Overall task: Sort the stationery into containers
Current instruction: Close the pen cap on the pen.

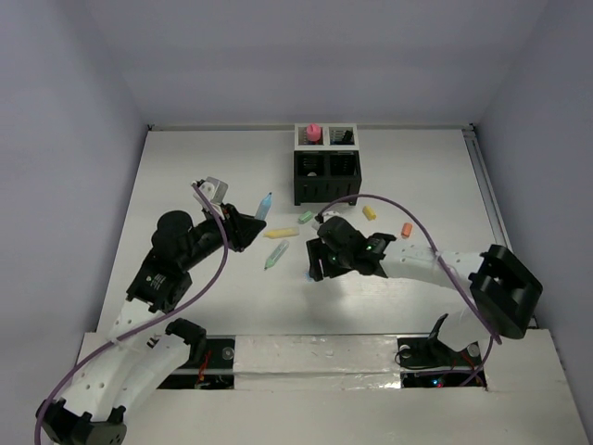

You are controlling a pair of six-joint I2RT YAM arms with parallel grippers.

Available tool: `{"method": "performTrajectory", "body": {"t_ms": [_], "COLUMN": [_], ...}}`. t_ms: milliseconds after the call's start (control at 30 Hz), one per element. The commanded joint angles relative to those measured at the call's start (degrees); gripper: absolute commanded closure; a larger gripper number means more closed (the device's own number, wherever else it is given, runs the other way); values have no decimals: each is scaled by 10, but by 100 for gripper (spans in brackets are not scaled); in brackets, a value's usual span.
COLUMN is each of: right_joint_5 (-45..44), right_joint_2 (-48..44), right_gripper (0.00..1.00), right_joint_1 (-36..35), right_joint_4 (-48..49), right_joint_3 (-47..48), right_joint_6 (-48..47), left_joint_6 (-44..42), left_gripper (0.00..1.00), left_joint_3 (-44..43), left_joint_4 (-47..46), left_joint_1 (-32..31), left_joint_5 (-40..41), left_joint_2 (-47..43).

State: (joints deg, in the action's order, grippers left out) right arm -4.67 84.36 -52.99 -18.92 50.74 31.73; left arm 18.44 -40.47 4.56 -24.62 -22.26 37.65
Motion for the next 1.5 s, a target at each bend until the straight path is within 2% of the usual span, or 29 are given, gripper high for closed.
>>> {"method": "performTrajectory", "body": {"t_ms": [0,400,633,967,1067,1167,1200,1267,1300,1400,1467], "right_joint_5": [19,-5,-32,-75,-83,-87,-89,-99,-113,-139,-157], "right_joint_2": [47,137,161,209,220,223,228,233,240,238,209], "right_gripper": [33,34,35,46,55,58,65,71,82,100,100], "right_joint_1": [-15,-15,-15,-25,-26,-26,-26,-26,-26,-26,-26], "right_joint_4": [20,17,-22,-78,-90,-94,-96,-108,-115,-129,-119], "right_joint_3": [30,87,113,154,162,161,161,168,171,181,188], "right_joint_6": [31,41,34,26,26,29,30,28,29,26,16], "left_joint_6": [-4,-4,-5,-5,-5,-5,-4,-5,-5,-4,-4], "left_gripper": [100,100,100,100,100,100,100,100,100,100,100], "left_joint_3": [-11,-10,-11,-11,-11,-11,-11,-11,-11,-10,-10], "left_joint_4": [-24,-23,-23,-21,-20,-20,-20,-21,-20,-22,-22], "left_joint_1": [5,5,5,5,5,5,5,5,5,5,5], "left_joint_5": [0,1,3,8,12,12,12,10,11,9,8], "left_joint_2": [-13,-17,-19,-20,-20,-20,-20,-19,-19,-16,-12]}}
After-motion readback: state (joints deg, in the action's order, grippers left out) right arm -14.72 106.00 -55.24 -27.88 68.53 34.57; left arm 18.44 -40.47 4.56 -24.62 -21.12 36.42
